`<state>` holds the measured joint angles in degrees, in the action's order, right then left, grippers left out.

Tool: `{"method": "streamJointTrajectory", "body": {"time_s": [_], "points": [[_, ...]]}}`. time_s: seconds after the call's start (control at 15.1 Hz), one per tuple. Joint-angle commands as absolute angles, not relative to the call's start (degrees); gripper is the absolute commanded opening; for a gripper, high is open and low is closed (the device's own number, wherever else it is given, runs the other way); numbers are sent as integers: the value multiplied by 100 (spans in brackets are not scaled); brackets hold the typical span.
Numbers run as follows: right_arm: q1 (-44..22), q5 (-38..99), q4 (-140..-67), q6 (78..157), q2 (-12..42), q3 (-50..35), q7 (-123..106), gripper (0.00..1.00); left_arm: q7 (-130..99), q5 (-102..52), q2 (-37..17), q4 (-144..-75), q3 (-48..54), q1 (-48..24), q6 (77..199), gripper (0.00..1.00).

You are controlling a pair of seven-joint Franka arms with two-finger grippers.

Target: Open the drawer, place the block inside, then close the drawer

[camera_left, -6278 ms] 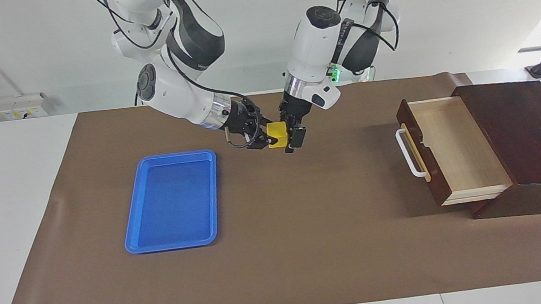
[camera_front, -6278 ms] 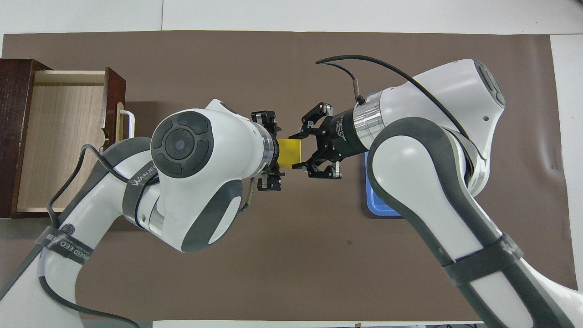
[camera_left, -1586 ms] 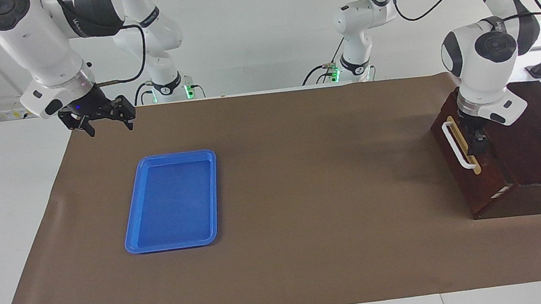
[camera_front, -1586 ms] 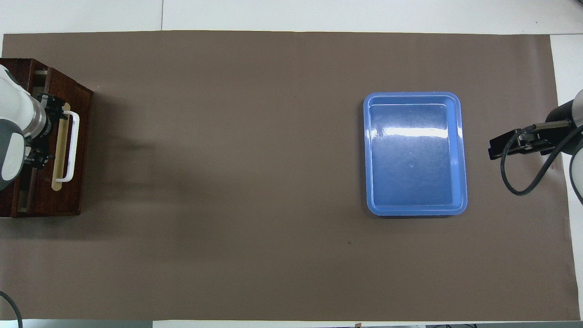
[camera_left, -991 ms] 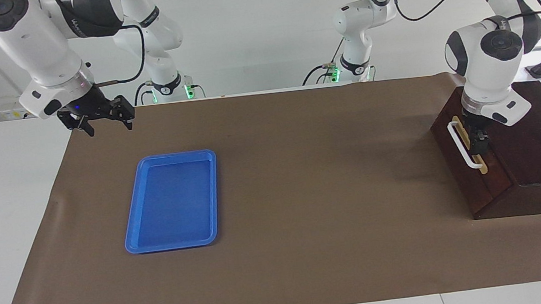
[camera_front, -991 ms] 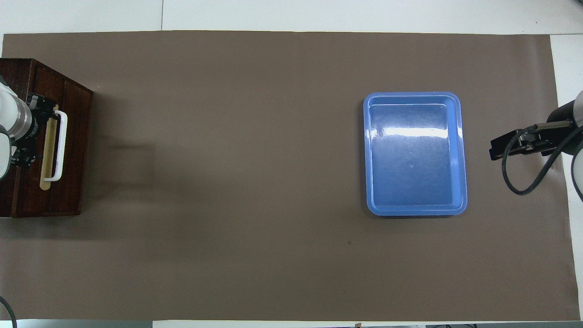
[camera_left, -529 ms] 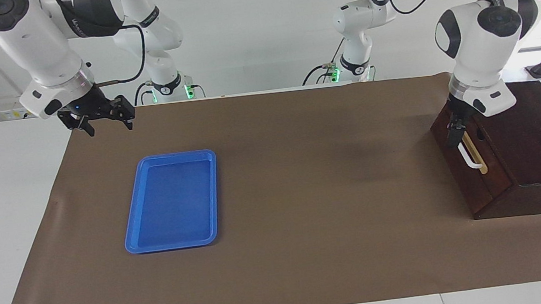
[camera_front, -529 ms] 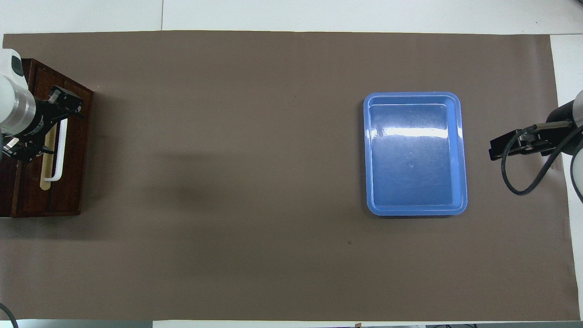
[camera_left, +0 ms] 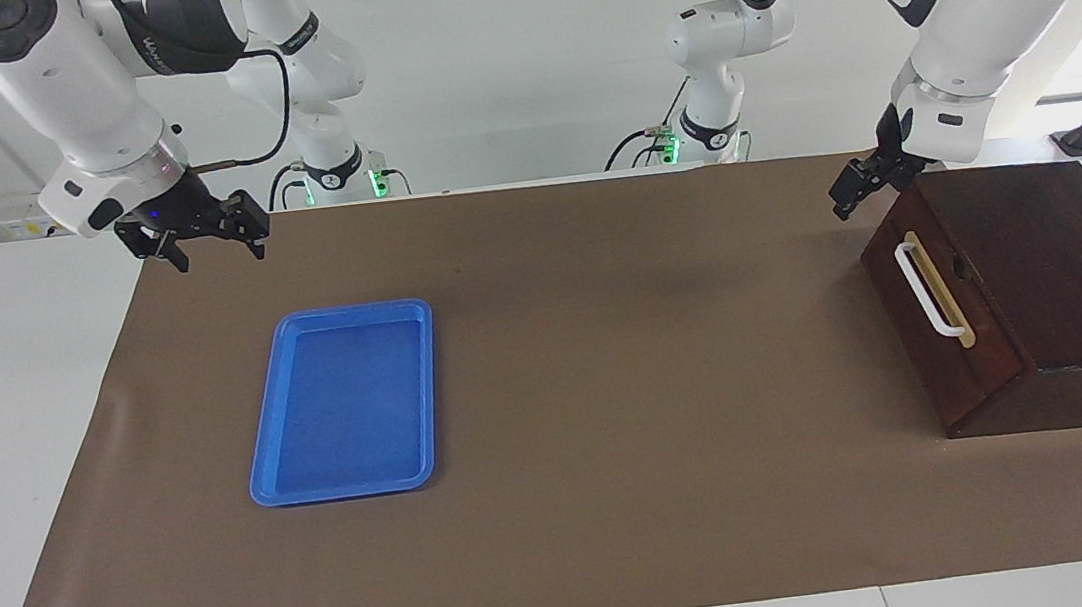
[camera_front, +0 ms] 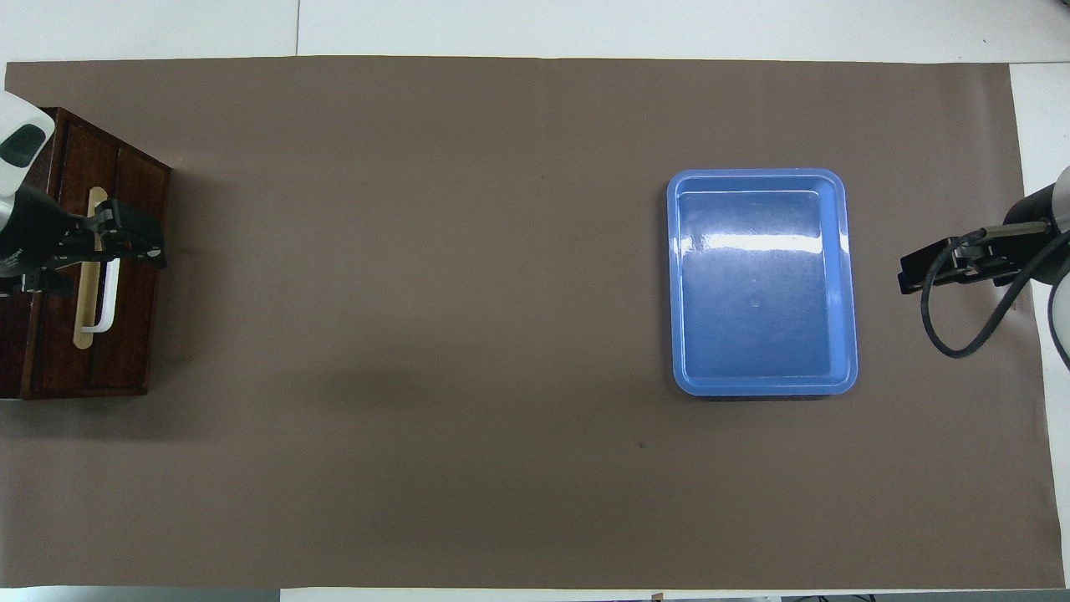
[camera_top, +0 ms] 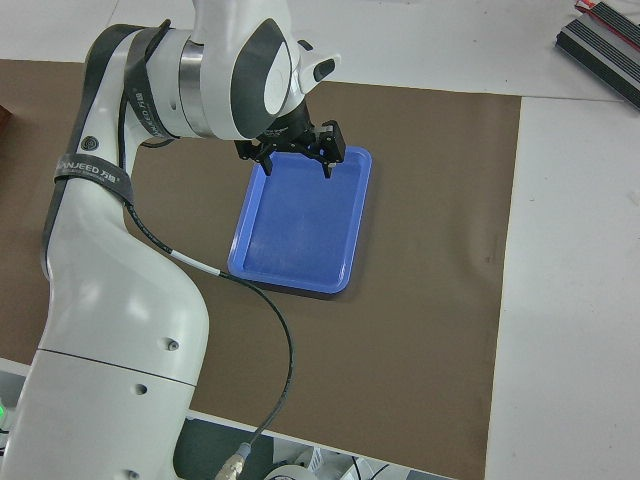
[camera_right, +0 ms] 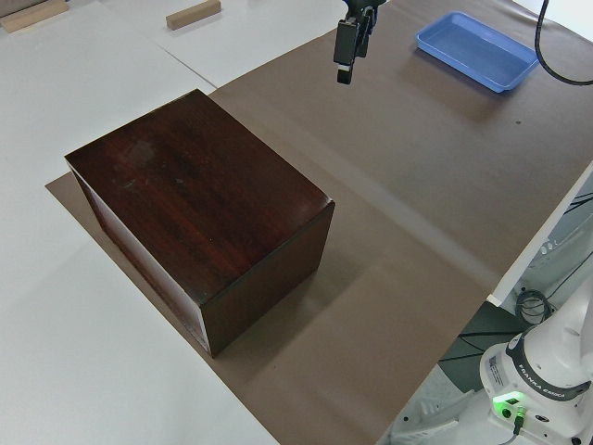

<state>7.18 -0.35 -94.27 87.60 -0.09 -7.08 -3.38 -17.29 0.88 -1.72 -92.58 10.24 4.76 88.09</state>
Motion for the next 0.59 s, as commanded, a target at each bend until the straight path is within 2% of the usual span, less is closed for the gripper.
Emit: {"method": "streamJointTrajectory", "body": {"time_s": [0.0,0.53], "points": [[809,17,-9439,8701,-62,-765,-299,100,-1371,0,-45,-9149,958,413,8613,100],[800,18,-9448,8710,-70,-765,-299,100,-1055,-35,141,-9220,800,193,8552,100]]}}
